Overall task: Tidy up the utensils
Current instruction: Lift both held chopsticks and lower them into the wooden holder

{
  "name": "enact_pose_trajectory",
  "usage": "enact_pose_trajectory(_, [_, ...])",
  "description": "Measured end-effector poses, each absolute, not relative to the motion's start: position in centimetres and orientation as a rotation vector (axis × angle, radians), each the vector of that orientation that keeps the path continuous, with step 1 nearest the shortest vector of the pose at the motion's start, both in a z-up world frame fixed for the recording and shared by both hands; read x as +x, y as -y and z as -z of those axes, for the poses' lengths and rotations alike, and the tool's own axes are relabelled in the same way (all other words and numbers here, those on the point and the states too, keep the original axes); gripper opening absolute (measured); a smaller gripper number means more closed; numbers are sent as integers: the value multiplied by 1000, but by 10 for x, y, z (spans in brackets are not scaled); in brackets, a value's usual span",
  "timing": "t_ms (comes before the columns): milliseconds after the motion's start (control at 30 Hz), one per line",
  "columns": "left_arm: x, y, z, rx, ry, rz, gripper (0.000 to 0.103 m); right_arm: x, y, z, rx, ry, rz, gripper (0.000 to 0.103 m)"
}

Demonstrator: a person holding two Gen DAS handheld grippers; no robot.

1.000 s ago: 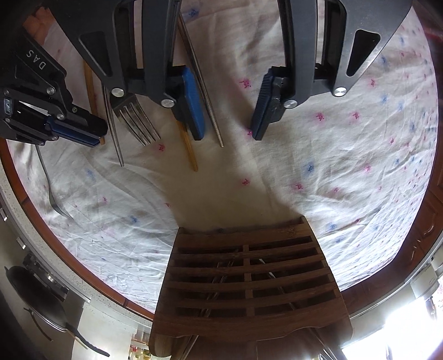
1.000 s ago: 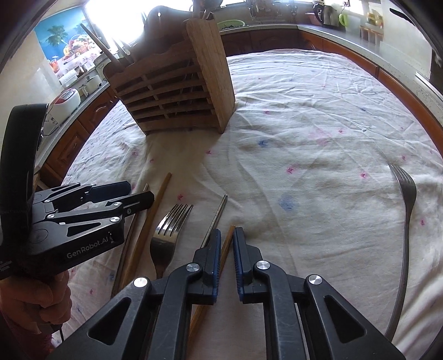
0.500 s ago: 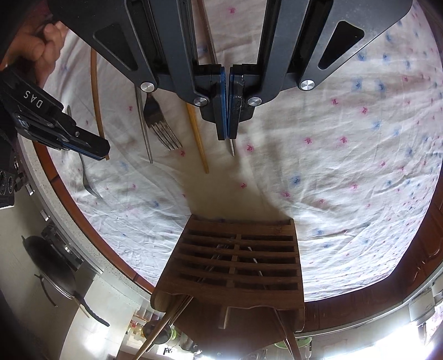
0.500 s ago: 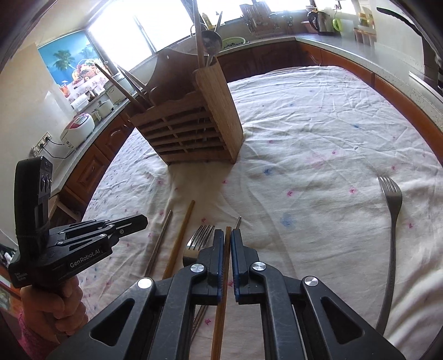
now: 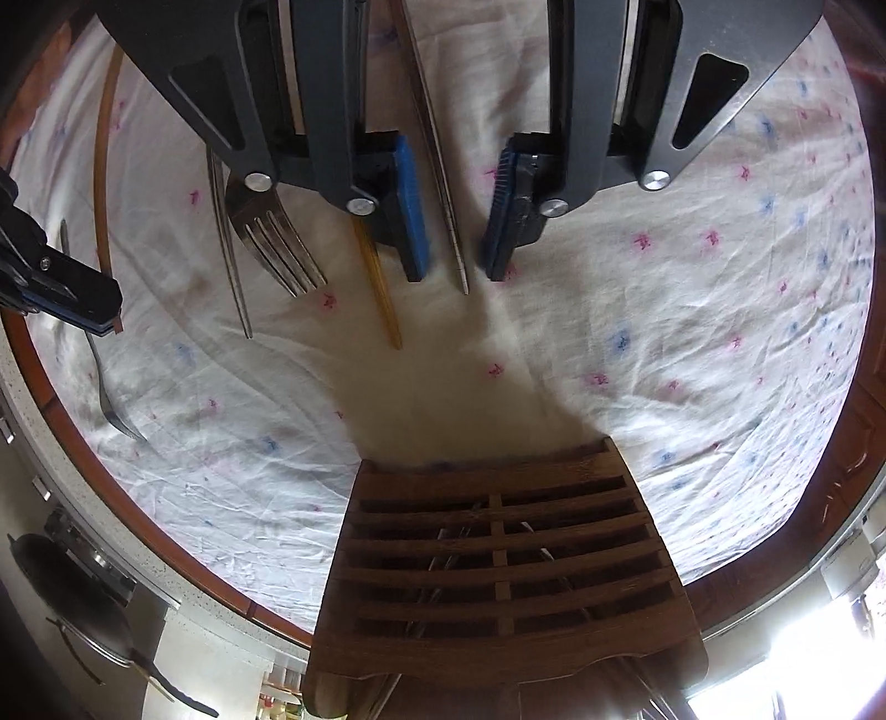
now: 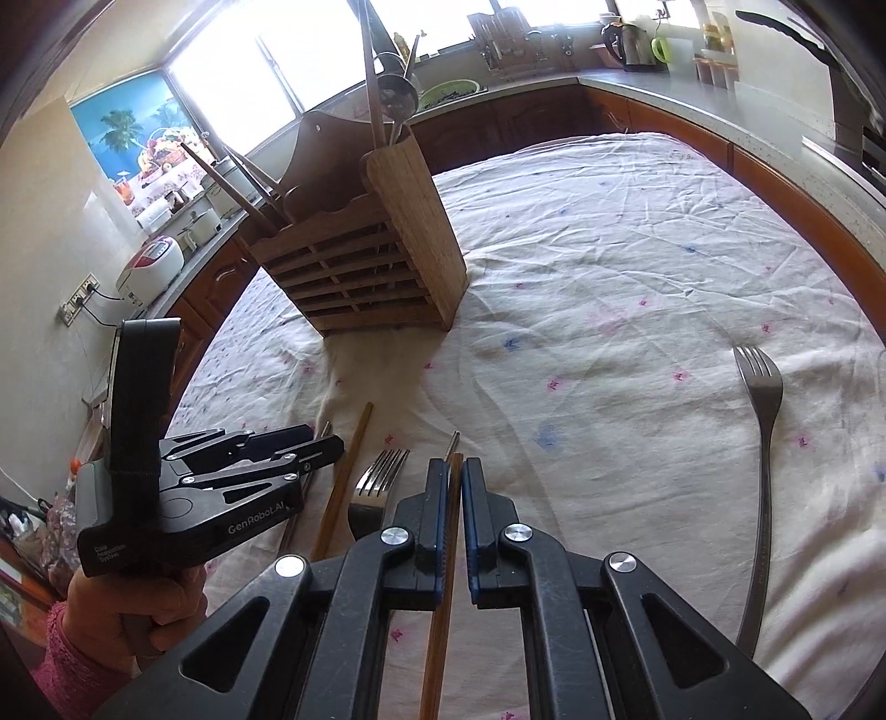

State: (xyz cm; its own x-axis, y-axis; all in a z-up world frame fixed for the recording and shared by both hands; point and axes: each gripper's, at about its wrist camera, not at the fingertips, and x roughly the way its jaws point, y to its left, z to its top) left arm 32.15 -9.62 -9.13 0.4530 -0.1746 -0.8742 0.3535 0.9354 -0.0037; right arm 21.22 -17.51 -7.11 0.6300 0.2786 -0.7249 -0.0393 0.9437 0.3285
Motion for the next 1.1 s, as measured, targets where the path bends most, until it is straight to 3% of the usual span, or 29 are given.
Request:
enact_pose_trajectory(33, [324,95,91,181,-1059,326,6,213,176,71,298,-873,-186,5])
enact_pose_trajectory(200, [316,75,73,75,-1034,355,3,212,175,67,303,-860,-199,5])
enact_pose_trajectory(1100, [228,-16,-52,-194,-709,373,3,190,149,-19,222,-652,-272,5])
